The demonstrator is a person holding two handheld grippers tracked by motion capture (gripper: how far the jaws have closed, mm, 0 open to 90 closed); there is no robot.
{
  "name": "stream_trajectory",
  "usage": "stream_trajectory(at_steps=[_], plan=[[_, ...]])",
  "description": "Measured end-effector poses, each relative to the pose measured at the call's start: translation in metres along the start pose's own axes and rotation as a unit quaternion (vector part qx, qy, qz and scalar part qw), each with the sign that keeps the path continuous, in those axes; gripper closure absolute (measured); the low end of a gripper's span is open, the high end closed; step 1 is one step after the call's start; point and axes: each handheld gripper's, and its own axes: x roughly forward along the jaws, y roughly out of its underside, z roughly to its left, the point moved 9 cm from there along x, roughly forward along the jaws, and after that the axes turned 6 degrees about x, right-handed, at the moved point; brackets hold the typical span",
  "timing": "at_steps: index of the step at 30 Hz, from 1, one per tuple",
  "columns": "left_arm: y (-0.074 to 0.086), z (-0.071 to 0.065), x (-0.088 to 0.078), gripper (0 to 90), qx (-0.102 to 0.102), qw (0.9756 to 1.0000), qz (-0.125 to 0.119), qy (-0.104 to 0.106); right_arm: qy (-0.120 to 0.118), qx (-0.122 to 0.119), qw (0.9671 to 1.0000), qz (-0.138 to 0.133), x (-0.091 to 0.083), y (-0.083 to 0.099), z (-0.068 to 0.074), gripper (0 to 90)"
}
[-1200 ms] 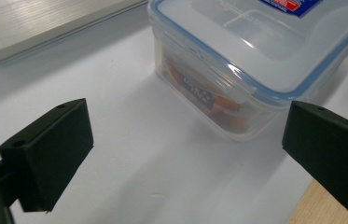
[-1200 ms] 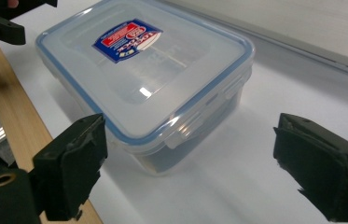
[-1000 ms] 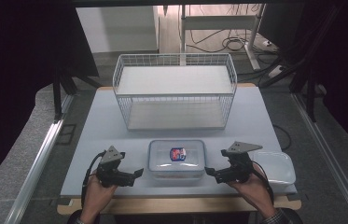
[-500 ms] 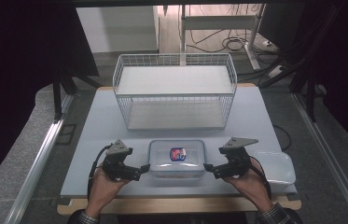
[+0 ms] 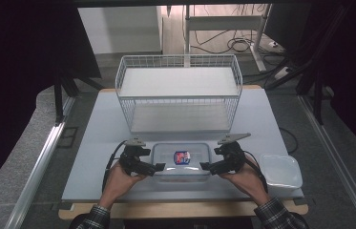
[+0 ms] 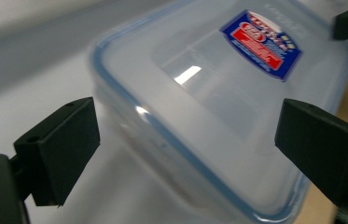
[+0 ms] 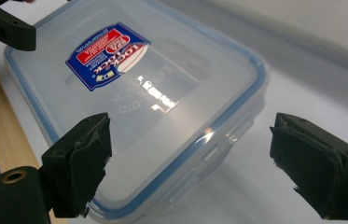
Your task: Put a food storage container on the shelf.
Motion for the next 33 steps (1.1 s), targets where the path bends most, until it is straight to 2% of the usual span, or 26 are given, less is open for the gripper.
stream_trajectory(at_steps=[1,2,3,4,5,7,8,9,11,14,16,17,20,21,22,23,24,25,26,28,29,30,31,33], plan=[[0.0,0.0,0.0,3.8,0.0,1.0,0.0,0.0,-0.012,0.01,0.9999,0.003,0.002,0.001,0.001,12.7],[0.001,0.0,0.001,3.8,-0.007,0.9999,0.002,0.009,-0.012,0.01,0.9999,0.003,0.002,0.001,0.001,12.7],[0.003,0.0,0.002,3.2,-0.01,0.9998,0.004,0.018,-0.024,0.019,0.9995,0.008,0.004,0.001,0.001,12.3],[0.005,-0.001,0.005,2.6,-0.022,0.9991,0.003,0.037,-0.047,0.039,0.998,0.017,0.008,0.003,0.002,10.0],[0.005,-0.001,0.005,2.2,-0.022,0.9991,0.003,0.037,-0.047,0.039,0.998,0.017,0.008,0.003,0.002,10.0],[0.007,-0.004,0.01,0.0,-0.038,0.9976,0.007,0.058,-0.066,0.057,0.9957,0.029,0.013,0.006,0.002,6.5],[0.007,-0.004,0.01,0.0,-0.038,0.9976,0.007,0.058,-0.066,0.057,0.9957,0.029,0.013,0.006,0.002,6.5],[0.008,-0.005,0.009,0.0,-0.036,0.9976,0.009,0.059,-0.081,0.071,0.9937,0.031,0.016,0.007,0.002,6.9],[0.009,-0.007,0.007,1.5,-0.036,0.9978,0.01,0.054,-0.096,0.082,0.9912,0.038,0.018,0.009,0.003,6.8],[0.011,-0.009,0.004,5.5,-0.043,0.9975,0.014,0.054,-0.096,0.087,0.9907,0.041,0.016,0.009,0.004,8.9],[0.012,-0.012,0.001,9.5,-0.049,0.9973,0.017,0.052,-0.097,0.094,0.9898,0.044,0.011,0.011,0.005,15.0],[0.014,-0.013,-0.001,9.5,-0.053,0.9971,0.016,0.052,-0.097,0.094,0.9898,0.044,0.011,0.011,0.005,15.0],[0.017,-0.016,-0.008,17.7,-0.066,0.9963,0.007,0.055,-0.101,0.099,0.9887,0.051,0.005,0.015,0.008,20.3],[0.018,-0.017,-0.01,23.5,-0.067,0.9963,0.002,0.054,-0.101,0.095,0.9891,0.05,0.001,0.017,0.01,24.6],[0.019,-0.018,-0.013,23.5,-0.067,0.9963,-0.002,0.054,-0.101,0.095,0.9891,0.05,0.001,0.017,0.01,24.6],[0.02,-0.019,-0.015,27.3,-0.063,0.9966,-0.003,0.054,-0.106,0.1,0.9884,0.043,-0.005,0.017,0.01,31.6],[0.022,-0.021,-0.016,27.3,-0.056,0.9971,0.0,0.051,-0.106,0.1,0.9884,0.043,-0.005,0.017,0.01,31.6],[0.022,-0.022,-0.017,28.1,-0.054,0.9973,0.0,0.05,-0.111,0.103,0.9878,0.04,-0.007,0.017,0.009,33.8],[0.023,-0.022,-0.018,30.2,-0.055,0.9972,-0.003,0.05,-0.12,0.116,0.9855,0.034,-0.009,0.017,0.007,39.0],[0.022,-0.021,-0.021,33.5,-0.077,0.9952,-0.012,0.059,-0.124,0.121,0.9844,0.031,-0.011,0.018,0.007,41.4],[0.022,-0.018,-0.025,41.8,-0.099,0.9916,-0.029,0.078,-0.133,0.136,0.9814,0.026,-0.015,0.018,0.006,46.3],[0.022,-0.018,-0.025,44.1,-0.099,0.9916,-0.029,0.078,-0.135,0.139,0.9807,0.026,-0.016,0.018,0.006,47.2],[0.022,-0.017,-0.026,44.1,-0.107,0.9902,-0.035,0.082,-0.135,0.139,0.9807,0.026,-0.016,0.018,0.006,47.2],[0.021,-0.017,-0.027,46.3,-0.108,0.9906,-0.036,0.076,-0.127,0.142,0.9815,0.02,-0.016,0.017,0.007,47.5]])
